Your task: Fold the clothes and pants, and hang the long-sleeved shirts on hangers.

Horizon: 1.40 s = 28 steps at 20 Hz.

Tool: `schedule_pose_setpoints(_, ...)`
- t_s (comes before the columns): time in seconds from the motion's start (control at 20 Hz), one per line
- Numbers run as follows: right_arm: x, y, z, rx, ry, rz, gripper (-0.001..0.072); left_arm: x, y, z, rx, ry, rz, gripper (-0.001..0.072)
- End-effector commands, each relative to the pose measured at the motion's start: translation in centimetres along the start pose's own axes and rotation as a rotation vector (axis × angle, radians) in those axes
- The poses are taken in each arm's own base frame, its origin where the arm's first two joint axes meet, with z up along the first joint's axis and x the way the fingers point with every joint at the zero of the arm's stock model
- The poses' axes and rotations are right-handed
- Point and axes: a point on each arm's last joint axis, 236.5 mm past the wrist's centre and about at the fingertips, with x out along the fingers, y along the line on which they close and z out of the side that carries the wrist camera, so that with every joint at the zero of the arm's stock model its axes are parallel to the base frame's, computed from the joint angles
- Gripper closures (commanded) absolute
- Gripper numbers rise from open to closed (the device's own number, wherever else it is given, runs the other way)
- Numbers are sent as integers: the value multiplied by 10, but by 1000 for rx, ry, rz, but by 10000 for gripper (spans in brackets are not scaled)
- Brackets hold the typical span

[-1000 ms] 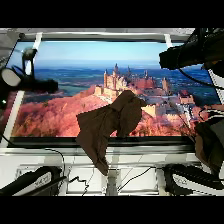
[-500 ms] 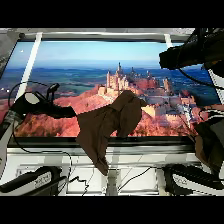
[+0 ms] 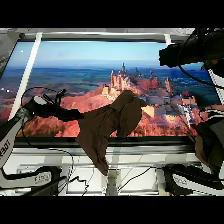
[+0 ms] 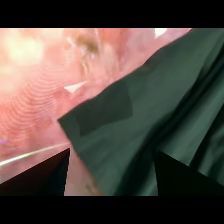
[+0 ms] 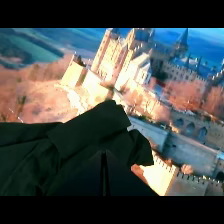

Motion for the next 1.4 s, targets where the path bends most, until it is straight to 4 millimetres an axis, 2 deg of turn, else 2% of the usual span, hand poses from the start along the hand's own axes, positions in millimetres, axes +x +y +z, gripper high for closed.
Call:
schedule_pose_setpoints(0.0,0,1,7,-1,-29,1,694,4,9,16,-10,-63,24,159)
schedule_pose_setpoints(0.2,1,-6,9,-12,-38,-19,693,7,-1,27,-67,-106,-28,167)
schedule_pose_setpoints(0.3,3,-11,1,-98,0,-39,693,11,-1,27,-88,-106,-44,257)
schedule_pose_setpoints(0.35,7,-13,-9,-120,41,-44,693,12,-3,29,-83,-110,-52,256)
schedule_pose_setpoints(0.45,23,-23,-37,-99,151,-50,693,14,-11,31,-49,-117,-70,272)
schedule_pose_setpoints(0.6,64,-45,-92,-42,331,-59,693,21,-23,31,-13,-115,-76,493)
schedule_pose_setpoints(0.7,97,-57,-132,-4,424,-62,693,25,-29,29,5,-107,-77,692)
schedule_pose_setpoints(0.85,141,-77,-195,44,521,-68,693,25,-31,29,8,-107,-78,695)
schedule_pose_setpoints(0.9,153,-78,-220,44,559,-42,694,24,-32,29,9,-109,-78,695)
schedule_pose_setpoints(1.0,173,-69,-256,91,580,41,694,23,-32,30,12,-113,-78,695)
schedule_pose_setpoints(1.1,191,-53,-274,188,522,169,694,22,-32,30,13,-113,-78,694)
schedule_pose_setpoints(1.15,199,-45,-273,269,462,230,694,22,-33,30,12,-114,-78,695)
schedule_pose_setpoints(1.2,206,-44,-268,354,405,246,690,22,-33,30,13,-114,-78,695)
schedule_pose_setpoints(1.25,213,-48,-262,403,356,236,613,22,-33,30,12,-114,-78,695)
schedule_pose_setpoints(1.3,219,-56,-258,414,318,205,412,22,-33,30,12,-114,-78,695)
schedule_pose_setpoints(1.35,224,-64,-252,452,285,170,262,22,-33,30,12,-114,-78,695)
